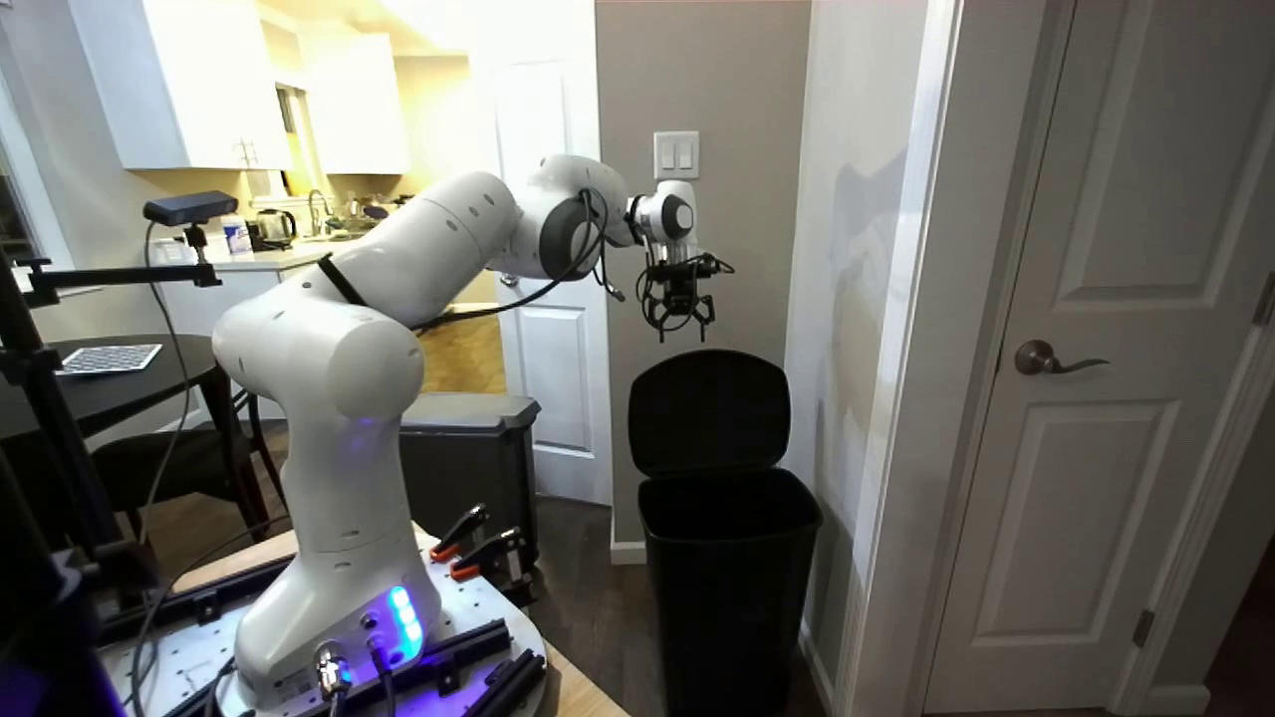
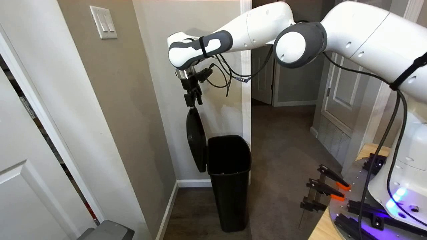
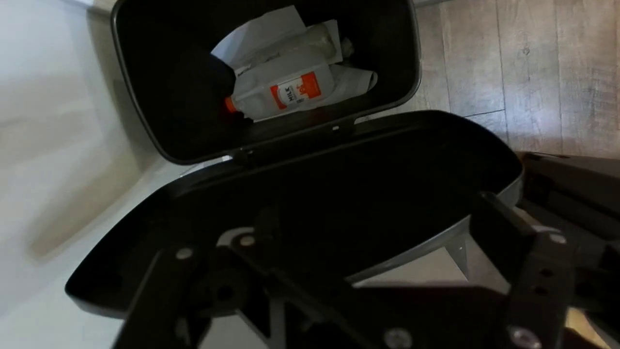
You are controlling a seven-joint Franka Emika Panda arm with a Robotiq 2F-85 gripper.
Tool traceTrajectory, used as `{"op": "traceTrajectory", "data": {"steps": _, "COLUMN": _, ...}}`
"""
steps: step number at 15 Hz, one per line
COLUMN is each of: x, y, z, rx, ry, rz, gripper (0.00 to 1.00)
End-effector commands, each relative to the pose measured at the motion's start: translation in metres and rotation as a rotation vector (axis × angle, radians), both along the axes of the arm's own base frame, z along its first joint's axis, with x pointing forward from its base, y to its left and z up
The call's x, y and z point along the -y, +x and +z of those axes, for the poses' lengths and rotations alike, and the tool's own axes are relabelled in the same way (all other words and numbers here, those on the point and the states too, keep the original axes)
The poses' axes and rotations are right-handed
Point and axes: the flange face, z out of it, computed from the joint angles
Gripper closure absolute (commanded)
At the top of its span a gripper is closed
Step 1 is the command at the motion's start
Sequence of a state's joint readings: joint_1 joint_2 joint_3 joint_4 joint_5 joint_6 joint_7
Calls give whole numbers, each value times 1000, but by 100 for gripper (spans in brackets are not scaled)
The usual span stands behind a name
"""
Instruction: Close the lid of the bin
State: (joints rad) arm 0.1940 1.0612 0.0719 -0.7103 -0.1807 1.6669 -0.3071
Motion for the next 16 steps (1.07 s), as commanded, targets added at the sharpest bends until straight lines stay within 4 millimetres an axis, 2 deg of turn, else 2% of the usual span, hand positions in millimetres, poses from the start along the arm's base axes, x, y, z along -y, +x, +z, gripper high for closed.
{"op": "traceTrajectory", "data": {"steps": 1, "x": -4, "y": 18, "z": 3, "rx": 112, "ry": -23, "rz": 97, "gripper": 0}}
{"op": "traceTrajectory", "data": {"steps": 6, "x": -18, "y": 28, "z": 1, "rx": 208, "ry": 8, "rz": 198, "gripper": 0}}
{"op": "traceTrajectory", "data": {"steps": 10, "x": -29, "y": 29, "z": -9, "rx": 221, "ry": 32, "rz": 284, "gripper": 0}}
{"op": "traceTrajectory", "data": {"steps": 16, "x": -39, "y": 30, "z": -11, "rx": 236, "ry": 69, "rz": 401, "gripper": 0}}
